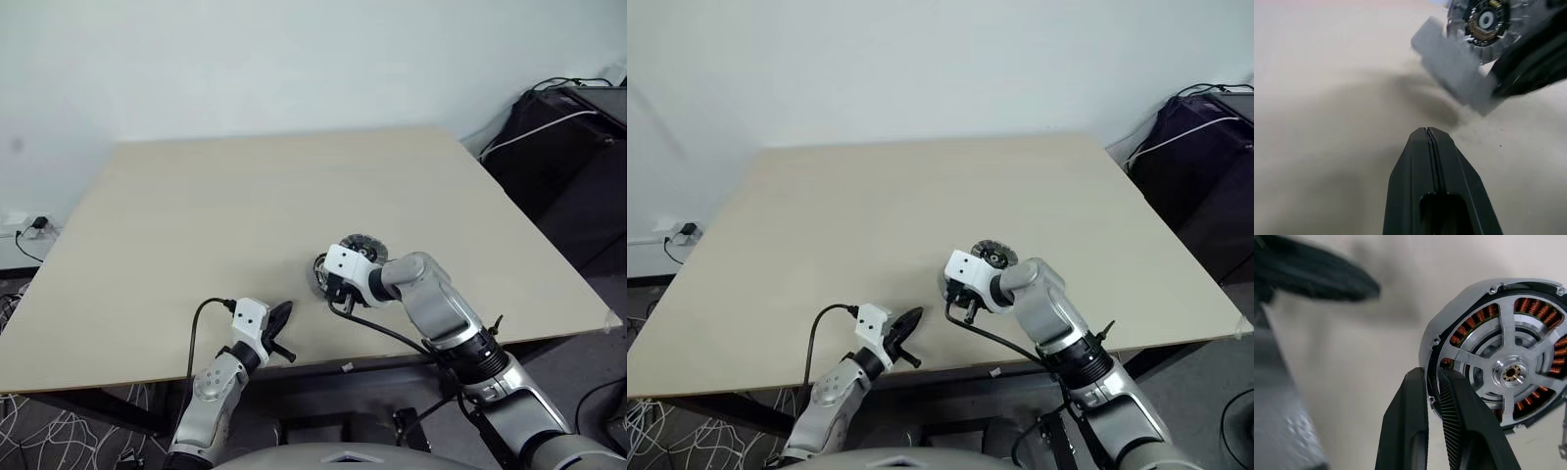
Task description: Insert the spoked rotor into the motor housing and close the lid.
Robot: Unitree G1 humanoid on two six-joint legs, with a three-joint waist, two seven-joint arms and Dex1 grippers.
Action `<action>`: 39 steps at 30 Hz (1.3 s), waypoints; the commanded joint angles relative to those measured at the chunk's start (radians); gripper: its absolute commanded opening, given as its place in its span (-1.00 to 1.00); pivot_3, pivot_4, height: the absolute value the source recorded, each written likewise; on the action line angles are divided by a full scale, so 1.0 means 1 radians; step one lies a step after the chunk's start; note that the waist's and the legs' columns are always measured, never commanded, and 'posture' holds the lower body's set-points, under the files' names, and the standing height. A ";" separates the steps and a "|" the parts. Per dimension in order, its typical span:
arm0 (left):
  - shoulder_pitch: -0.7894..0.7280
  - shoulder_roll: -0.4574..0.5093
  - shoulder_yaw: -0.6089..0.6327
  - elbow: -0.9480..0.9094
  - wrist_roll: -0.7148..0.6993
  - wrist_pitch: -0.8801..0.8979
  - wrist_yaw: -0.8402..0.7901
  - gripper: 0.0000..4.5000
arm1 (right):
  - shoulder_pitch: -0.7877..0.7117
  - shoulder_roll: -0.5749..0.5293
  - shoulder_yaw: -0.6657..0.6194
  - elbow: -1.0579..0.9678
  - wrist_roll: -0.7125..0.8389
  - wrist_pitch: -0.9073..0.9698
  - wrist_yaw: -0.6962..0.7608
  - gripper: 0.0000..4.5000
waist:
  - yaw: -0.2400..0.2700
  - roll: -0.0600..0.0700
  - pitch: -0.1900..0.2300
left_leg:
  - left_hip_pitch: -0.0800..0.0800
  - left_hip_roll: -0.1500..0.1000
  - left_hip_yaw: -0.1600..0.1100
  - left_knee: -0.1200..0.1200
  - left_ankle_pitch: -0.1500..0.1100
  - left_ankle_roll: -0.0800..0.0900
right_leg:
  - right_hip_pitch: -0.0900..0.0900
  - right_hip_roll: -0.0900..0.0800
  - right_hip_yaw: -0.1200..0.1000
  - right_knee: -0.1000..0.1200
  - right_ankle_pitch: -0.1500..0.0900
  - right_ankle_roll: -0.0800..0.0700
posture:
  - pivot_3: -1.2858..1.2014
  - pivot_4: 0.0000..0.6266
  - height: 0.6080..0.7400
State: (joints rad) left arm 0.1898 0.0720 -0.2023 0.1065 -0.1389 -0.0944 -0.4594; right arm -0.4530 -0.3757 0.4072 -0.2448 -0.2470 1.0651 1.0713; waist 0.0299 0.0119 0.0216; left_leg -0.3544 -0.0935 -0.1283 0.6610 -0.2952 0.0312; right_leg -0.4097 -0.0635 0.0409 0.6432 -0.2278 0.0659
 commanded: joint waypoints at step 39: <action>-0.015 -0.001 0.007 0.028 -0.007 0.002 -0.003 -1.00 | -0.154 0.287 -0.288 0.183 0.644 0.549 -0.740 -0.94 | -0.018 0.001 -0.001 | -0.003 0.000 0.000 0.001 0.001 0.000 | -0.003 0.000 0.000 0.000 0.003 0.000 | 0.03 -1.00 1.00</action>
State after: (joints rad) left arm 0.1868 0.0726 -0.2040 0.1400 -0.1389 -0.0711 -0.4585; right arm -0.5755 -0.1012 0.1473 -0.0544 0.4054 1.6048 0.3496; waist 0.0117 0.0130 0.0206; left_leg -0.3578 -0.0938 -0.1281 0.6625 -0.2943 0.0307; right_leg -0.4131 -0.0633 0.0408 0.6434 -0.2242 0.0655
